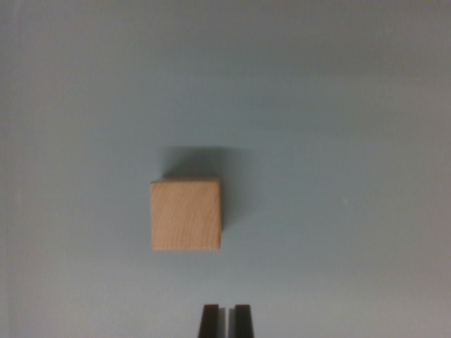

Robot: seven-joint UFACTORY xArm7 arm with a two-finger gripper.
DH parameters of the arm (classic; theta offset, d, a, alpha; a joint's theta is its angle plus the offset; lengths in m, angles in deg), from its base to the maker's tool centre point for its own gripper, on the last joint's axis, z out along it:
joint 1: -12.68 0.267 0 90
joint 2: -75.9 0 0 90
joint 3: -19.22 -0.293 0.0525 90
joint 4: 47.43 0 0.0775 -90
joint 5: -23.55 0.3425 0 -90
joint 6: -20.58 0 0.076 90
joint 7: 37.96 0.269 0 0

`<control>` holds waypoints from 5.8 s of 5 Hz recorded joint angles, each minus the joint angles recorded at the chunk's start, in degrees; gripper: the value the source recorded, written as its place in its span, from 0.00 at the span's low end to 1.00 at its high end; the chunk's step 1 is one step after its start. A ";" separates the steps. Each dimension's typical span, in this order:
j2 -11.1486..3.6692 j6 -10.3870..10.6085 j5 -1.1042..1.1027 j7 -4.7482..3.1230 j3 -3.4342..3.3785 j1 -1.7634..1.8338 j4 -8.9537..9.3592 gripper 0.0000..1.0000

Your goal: Push wooden cube

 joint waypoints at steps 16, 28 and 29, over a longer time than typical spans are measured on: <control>-3.57 19.53 -0.92 4.83 -1.84 2.08 16.28 0.00; -4.82 26.36 -1.24 6.52 -2.48 2.81 21.98 0.00; -4.82 26.36 -1.24 6.52 -2.48 2.81 21.98 0.00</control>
